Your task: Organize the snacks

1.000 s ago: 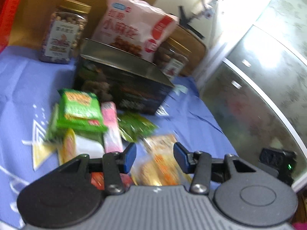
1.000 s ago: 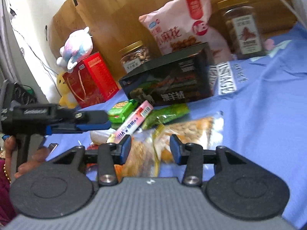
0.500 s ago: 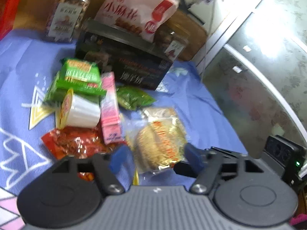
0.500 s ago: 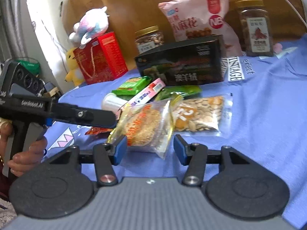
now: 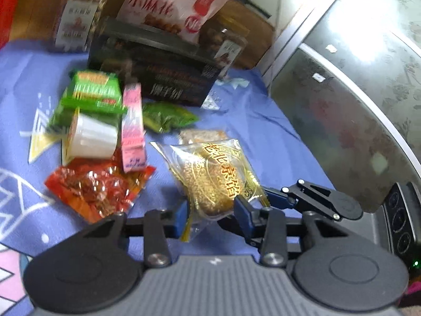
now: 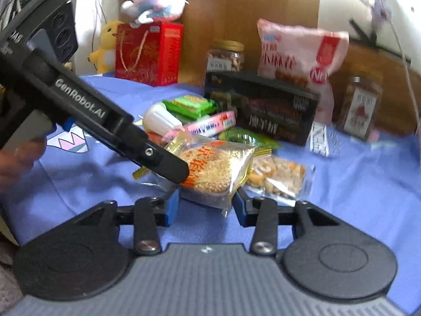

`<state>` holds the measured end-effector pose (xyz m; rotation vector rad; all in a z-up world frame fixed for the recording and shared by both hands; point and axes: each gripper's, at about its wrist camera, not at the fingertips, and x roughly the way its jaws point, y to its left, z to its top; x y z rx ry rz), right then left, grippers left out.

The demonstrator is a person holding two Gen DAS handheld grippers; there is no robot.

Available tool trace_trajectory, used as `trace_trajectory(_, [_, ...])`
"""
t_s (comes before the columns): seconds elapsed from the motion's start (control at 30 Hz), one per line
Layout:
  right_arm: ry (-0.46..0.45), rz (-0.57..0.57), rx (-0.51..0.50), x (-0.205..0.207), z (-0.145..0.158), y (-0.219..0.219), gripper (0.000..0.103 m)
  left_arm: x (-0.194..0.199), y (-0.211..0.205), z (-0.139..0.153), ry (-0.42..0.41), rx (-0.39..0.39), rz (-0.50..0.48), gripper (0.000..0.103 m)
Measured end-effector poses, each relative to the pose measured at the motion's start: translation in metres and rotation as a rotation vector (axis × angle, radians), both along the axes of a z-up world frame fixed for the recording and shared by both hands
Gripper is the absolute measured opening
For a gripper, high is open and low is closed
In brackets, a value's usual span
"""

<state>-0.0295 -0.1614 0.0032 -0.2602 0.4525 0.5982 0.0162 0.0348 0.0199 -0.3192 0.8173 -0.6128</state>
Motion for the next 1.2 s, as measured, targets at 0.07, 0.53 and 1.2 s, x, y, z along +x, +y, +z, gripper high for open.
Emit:
trace_trajectory(0.07, [-0.026, 0.001, 0.019, -0.001, 0.006, -0.003, 0.045, -0.003, 0.000, 0.011, -0.033, 0.004, -0.002, 0.037])
trace_trajectory(0.53, [-0.094, -0.052, 0.127, 0.129, 0.054, 0.015, 0.045, 0.122, -0.002, 0.072, -0.187, 0.064, 0.117, 0.039])
trace_trajectory(1.2, [0.004, -0.123, 0.263, 0.167, 0.042, 0.015, 0.052, 0.137, 0.053, 0.052, -0.235, 0.093, 0.306, 0.055])
